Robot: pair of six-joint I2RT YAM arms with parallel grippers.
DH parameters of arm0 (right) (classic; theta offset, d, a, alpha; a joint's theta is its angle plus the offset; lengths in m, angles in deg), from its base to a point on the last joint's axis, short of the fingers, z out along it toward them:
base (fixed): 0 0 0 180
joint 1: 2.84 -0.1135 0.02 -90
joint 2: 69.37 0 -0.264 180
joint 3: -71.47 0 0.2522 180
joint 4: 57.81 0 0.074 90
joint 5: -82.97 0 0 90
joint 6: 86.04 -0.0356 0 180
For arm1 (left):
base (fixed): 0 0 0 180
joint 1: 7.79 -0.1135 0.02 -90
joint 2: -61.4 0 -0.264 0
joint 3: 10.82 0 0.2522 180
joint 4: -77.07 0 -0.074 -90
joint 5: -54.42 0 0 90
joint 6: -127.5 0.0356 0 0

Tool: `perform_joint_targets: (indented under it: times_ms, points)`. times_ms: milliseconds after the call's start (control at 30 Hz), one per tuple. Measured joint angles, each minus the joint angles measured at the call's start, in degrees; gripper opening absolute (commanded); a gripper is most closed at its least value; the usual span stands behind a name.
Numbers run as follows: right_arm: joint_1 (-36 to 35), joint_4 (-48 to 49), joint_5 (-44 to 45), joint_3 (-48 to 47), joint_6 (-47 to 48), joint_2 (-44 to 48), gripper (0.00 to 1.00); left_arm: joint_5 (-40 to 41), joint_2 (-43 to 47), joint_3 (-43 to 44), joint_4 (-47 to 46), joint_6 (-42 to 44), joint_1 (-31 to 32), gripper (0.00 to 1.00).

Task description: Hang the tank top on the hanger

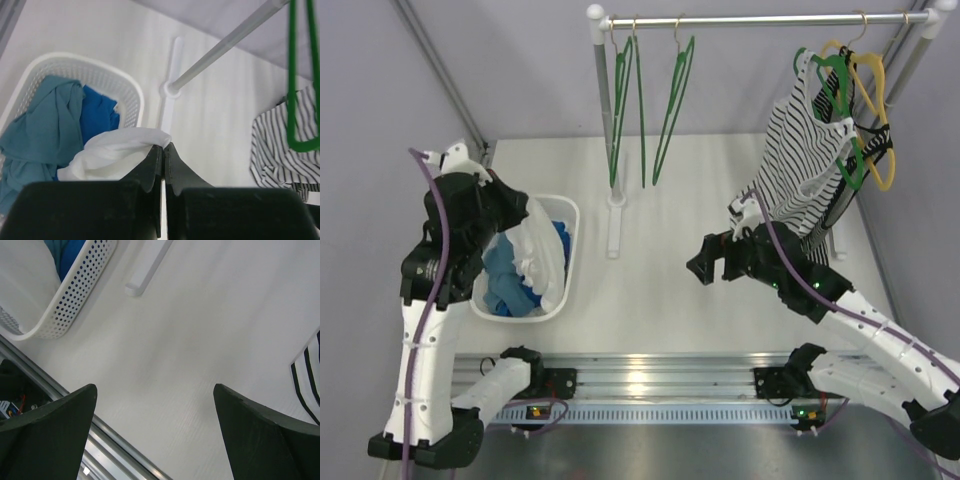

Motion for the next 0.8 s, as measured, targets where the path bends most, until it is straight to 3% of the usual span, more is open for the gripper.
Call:
perform_joint_targets:
  times_ms: [233,433,600,800]
  points:
    - [0.0,0.4,0.1,-3.2,0.4,-0.4,1.0,-7.5,-2.8,14.4,1.5,1.0,0.0,0.0]
    - [0.0,0.9,0.2,-4.1,0.5,-0.2,1.0,-16.1,-4.5,19.7,2.4,0.5,0.0,0.0]
    - [0.0,0.9,0.3,-4.1,1.2,0.8,1.0,-22.5,-3.4,17.4,1.7,-1.6,0.0,0.0]
    - [0.0,0.9,0.3,-4.1,1.5,1.7,1.0,-27.4,1.9,2.9,-1.5,-4.8,0.7,0.0]
